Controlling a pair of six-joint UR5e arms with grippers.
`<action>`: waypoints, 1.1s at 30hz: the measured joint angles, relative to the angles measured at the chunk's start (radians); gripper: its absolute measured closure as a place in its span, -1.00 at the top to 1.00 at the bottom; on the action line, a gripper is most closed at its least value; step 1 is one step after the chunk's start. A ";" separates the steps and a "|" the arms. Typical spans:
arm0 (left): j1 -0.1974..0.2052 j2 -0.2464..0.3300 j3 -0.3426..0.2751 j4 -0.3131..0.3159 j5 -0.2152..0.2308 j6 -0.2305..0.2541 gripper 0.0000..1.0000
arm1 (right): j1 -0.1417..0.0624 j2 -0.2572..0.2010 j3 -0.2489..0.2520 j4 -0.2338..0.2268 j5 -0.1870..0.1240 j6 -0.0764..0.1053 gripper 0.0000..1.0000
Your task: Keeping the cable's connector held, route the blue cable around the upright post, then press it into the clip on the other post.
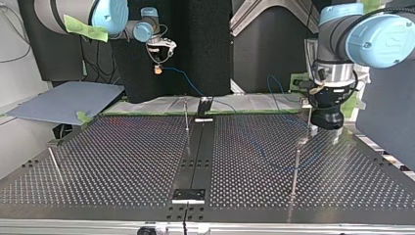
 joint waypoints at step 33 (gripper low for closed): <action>-0.066 -0.099 0.122 -0.098 0.011 0.320 1.00 | 0.000 0.000 -0.002 0.001 0.000 0.000 -1.00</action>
